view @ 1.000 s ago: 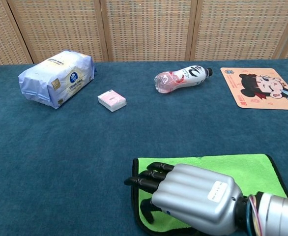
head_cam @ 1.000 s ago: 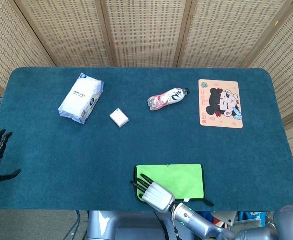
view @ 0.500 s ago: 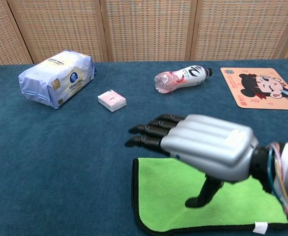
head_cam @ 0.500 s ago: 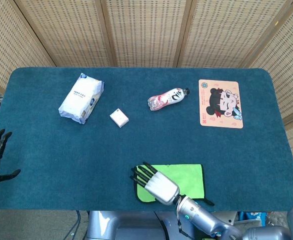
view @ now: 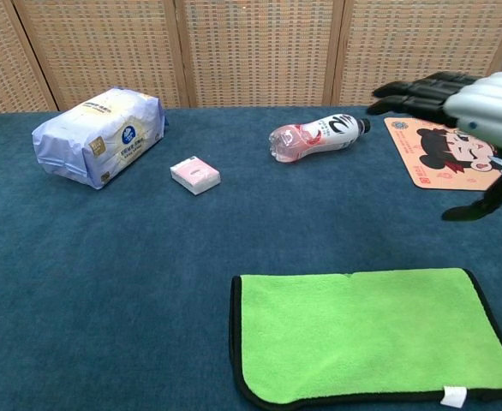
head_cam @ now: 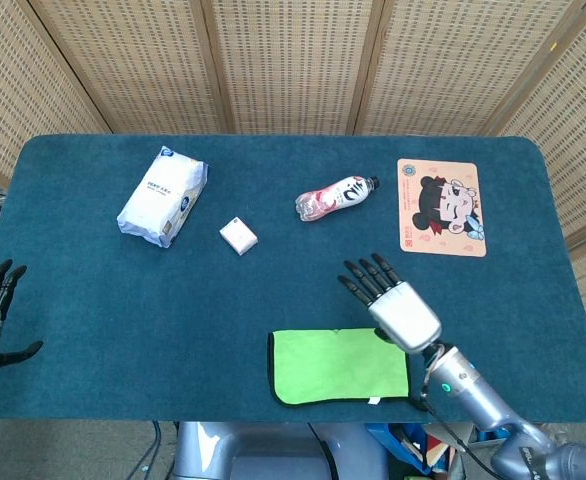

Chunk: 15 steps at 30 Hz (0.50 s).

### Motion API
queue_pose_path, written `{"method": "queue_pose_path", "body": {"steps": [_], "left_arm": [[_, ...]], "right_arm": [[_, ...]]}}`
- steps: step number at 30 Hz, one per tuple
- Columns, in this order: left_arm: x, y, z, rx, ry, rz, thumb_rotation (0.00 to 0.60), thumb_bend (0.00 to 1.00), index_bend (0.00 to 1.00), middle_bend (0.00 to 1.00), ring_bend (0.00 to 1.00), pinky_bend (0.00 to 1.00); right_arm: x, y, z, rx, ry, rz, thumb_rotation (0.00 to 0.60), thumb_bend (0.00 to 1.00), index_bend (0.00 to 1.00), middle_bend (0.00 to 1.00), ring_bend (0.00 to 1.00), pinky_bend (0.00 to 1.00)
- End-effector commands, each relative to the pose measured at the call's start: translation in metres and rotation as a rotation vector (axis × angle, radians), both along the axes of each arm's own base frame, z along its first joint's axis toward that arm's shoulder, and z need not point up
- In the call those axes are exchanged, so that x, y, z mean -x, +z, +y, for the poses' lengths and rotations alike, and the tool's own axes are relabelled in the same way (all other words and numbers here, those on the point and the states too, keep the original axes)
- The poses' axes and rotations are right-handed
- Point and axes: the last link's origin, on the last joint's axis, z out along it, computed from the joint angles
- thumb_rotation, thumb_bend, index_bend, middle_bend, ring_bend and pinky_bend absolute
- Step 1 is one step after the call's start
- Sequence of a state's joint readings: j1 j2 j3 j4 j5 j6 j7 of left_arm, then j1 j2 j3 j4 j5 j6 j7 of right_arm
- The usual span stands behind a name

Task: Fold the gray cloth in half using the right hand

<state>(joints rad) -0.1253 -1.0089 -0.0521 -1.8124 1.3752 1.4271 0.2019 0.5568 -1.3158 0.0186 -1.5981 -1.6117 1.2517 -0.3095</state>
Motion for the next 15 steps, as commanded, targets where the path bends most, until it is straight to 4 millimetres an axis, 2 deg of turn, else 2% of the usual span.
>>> {"method": "queue_pose_path", "body": {"steps": [1, 5, 10, 15], "left_arm": [[-0.001, 0.0, -0.002, 0.0, -0.005, -0.001, 0.6, 0.1, 0.0, 0.0, 0.0, 0.0], [-0.001, -0.001, -0.007, 0.0, -0.009, -0.004, 0.6, 0.1, 0.0, 0.0, 0.0, 0.0], [-0.002, -0.001, -0.013, 0.0, -0.008, -0.02, 0.6, 0.1, 0.0, 0.0, 0.0, 0.0], [-0.003, 0.0, -0.02, -0.009, -0.013, -0.035, 0.6, 0.1, 0.0, 0.0, 0.0, 0.0]], "right_arm": [[0.049, 0.035, 0.014, 0.111, -0.154, -0.035, 0.6, 0.0, 0.0, 0.0, 0.0, 0.0], [0.071, 0.054, 0.045, 0.186, -0.286, -0.095, 0.6, 0.0, 0.0, 0.0, 0.0, 0.0], [0.085, 0.067, 0.082, 0.257, -0.367, -0.159, 0.6, 0.0, 0.0, 0.0, 0.0, 0.0], [0.09, 0.076, 0.102, 0.306, -0.397, -0.169, 0.6, 0.0, 0.0, 0.0, 0.0, 0.0]]}}
